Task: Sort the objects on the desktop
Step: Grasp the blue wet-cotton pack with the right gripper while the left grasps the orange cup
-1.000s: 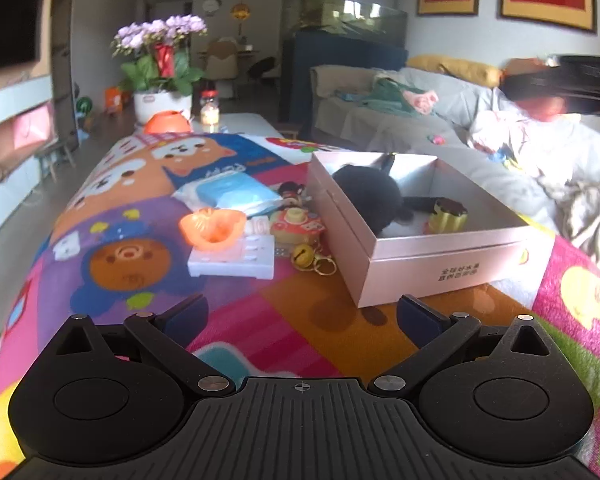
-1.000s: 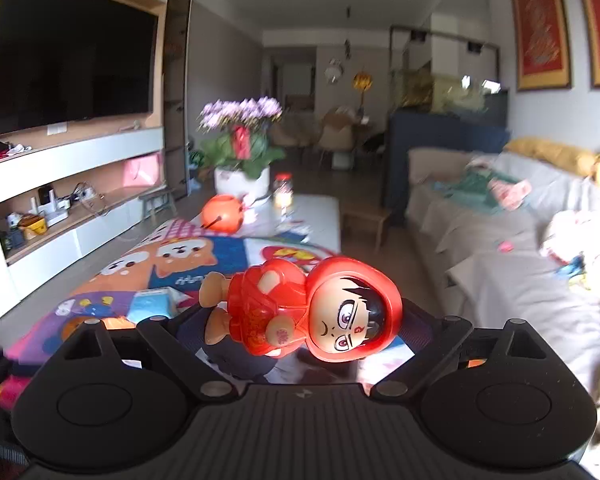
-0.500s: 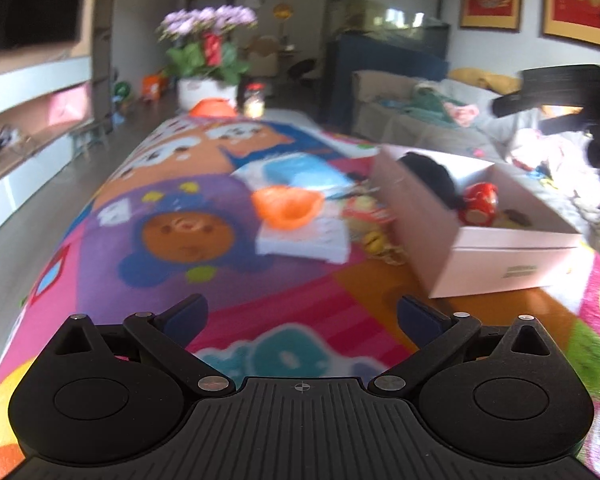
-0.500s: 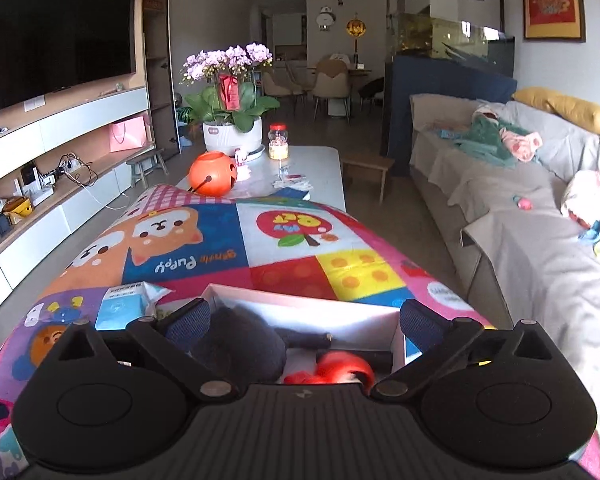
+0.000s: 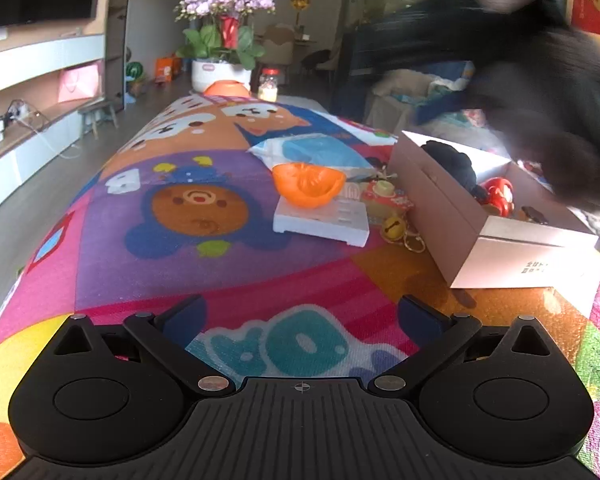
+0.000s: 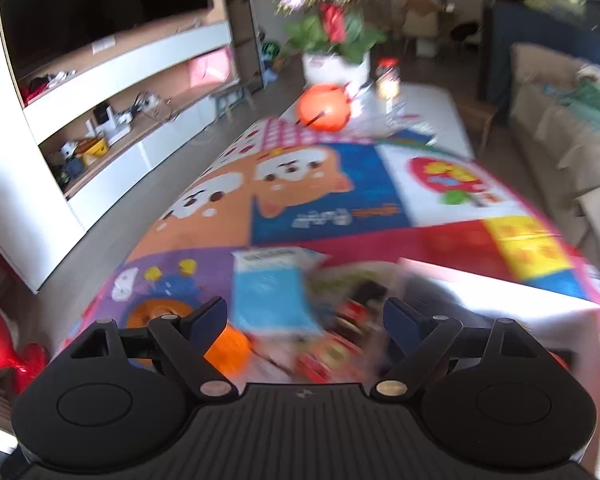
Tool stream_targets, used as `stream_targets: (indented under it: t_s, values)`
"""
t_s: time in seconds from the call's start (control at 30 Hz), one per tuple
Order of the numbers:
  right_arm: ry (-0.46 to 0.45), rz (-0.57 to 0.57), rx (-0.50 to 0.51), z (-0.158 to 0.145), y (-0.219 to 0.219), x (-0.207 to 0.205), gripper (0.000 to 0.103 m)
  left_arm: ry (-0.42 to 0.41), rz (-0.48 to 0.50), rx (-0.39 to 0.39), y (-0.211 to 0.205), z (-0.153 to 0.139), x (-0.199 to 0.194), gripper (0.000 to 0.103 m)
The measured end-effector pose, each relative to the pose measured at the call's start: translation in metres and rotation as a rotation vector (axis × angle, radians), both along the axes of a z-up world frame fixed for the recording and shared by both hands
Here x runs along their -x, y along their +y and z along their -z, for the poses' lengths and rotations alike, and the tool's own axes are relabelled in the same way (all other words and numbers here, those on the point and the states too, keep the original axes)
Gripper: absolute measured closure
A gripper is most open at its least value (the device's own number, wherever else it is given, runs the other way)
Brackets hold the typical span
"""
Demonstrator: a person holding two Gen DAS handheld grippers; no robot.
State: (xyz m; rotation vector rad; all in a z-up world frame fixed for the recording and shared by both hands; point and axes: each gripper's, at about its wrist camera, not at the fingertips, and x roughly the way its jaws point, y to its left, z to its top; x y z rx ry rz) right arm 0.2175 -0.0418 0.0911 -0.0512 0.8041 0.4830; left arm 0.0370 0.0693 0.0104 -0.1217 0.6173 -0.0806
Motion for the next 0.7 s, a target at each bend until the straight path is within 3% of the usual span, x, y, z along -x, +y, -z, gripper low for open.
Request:
stream_targets:
  t_s: [0.17,0.23,0.27,0.3,0.57,0.7]
  values:
    - [0.06,0.004,0.066,0.028,0.054,-0.049,0.018,0.017,0.014,0.057,0.006,0.002,-0.003,0.0]
    - [0.067,-0.001,0.125,0.042,0.07,-0.059,0.034,0.023,0.001,0.099,0.013,0.003,-0.004,0.0]
    - [0.092,-0.022,0.144,0.048,0.075,-0.062,0.047,0.022,-0.002,0.112,0.014,0.003,-0.003,0.0]
    - [0.115,-0.029,0.154,0.053,0.077,-0.063,0.05,0.018,-0.003,0.119,0.016,0.003,-0.003,0.0]
    - [0.248,-0.219,0.097,0.049,0.063,0.012,0.054,-0.023,0.034,0.101,0.01,-0.001,0.006,0.0]
    - [0.191,-0.236,0.059,0.023,0.039,0.052,0.055,-0.038,0.062,0.074,0.004,-0.002,0.009,0.0]
